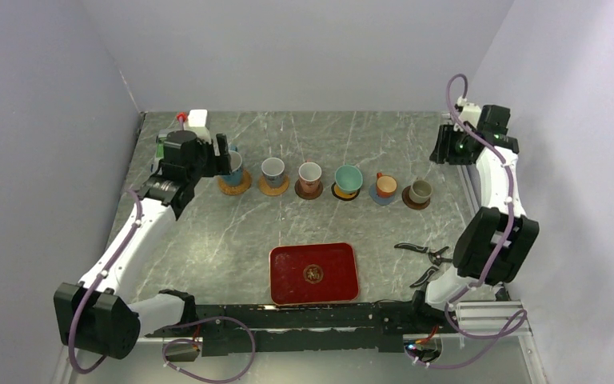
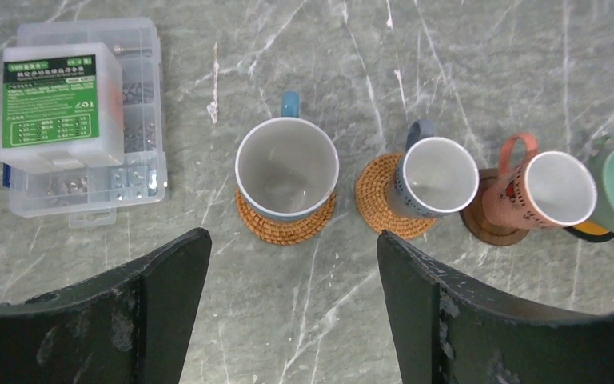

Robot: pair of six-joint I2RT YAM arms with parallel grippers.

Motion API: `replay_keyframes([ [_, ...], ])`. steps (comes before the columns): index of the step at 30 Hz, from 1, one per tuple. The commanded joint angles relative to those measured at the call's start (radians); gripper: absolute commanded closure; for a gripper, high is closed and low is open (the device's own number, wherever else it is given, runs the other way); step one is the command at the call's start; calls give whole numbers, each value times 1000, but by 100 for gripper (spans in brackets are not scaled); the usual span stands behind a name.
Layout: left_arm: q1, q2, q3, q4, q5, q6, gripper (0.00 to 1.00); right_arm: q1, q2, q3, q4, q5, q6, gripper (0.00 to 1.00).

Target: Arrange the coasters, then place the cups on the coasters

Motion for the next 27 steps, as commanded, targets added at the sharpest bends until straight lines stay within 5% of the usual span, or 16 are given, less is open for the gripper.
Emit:
replay_keyframes([
  [1, 25, -78, 39, 45, 35, -15, 18, -6, -154, 102, 30, -85, 140, 44],
  [9, 98, -152, 153, -50, 25, -13, 17, -2, -475, -118, 364, -144, 290, 36],
  [19, 108, -345, -73, 43, -214, 44, 14, 5, -940, -701, 799, 16, 253, 33],
  [21, 108, -361, -99, 42, -229, 31, 13, 5, -967, -748, 840, 16, 281, 5],
  [22, 108, -367, -111, 44, -230, 29, 13, 5, -973, -766, 859, -1, 294, 1],
  [27, 107, -380, -127, 27, -225, 16, 8, 6, -1000, -795, 874, -34, 341, 0],
])
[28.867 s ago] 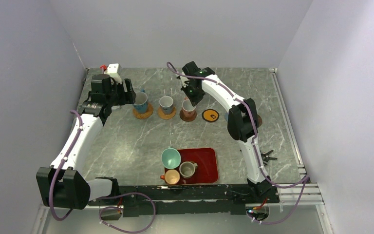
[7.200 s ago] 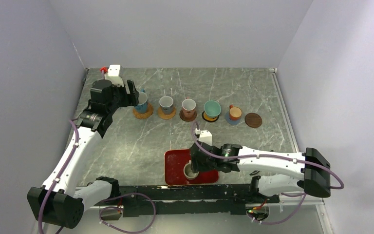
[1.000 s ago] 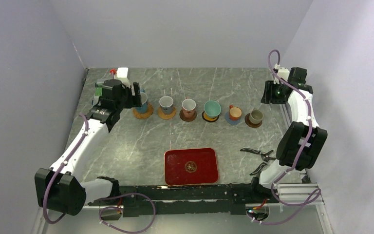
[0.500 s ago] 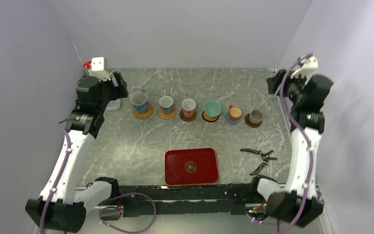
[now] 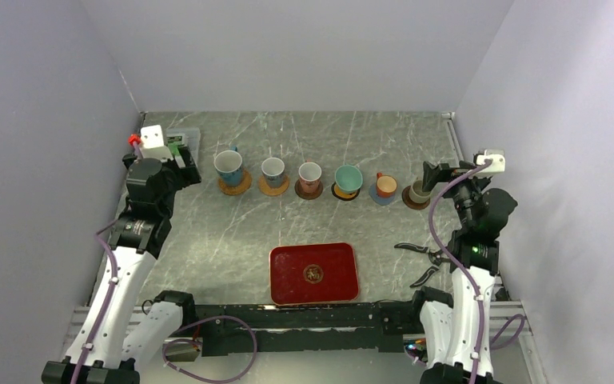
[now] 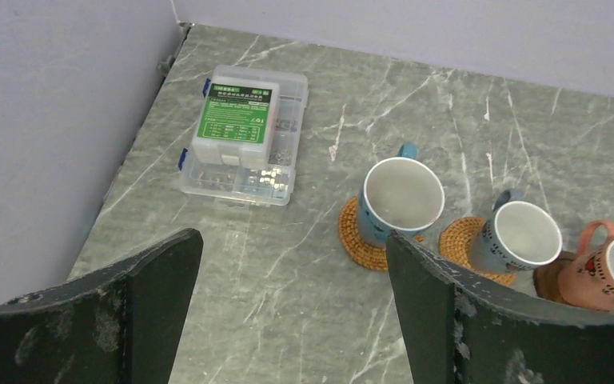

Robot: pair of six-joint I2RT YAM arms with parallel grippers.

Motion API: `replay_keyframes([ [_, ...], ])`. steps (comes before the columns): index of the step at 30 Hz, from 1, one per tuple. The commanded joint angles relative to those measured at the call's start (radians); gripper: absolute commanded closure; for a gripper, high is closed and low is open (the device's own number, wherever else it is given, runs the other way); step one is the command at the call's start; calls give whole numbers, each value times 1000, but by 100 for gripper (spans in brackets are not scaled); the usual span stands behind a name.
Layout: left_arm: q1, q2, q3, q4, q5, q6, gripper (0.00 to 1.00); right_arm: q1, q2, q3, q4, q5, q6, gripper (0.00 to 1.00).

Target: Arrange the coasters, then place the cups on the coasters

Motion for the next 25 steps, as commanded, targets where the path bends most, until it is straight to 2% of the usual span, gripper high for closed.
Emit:
replay_keyframes([
  [1, 4, -21, 7, 18, -33, -9, 7, 3, -35, -14, 125, 4, 53, 0],
  [13, 4, -64, 1, 25, -79, -28, 6, 5, -88, -16, 99, 113, 76, 0],
  [25, 4, -74, 0, 21, -96, -26, 6, 7, -68, 7, 72, 102, 68, 0],
])
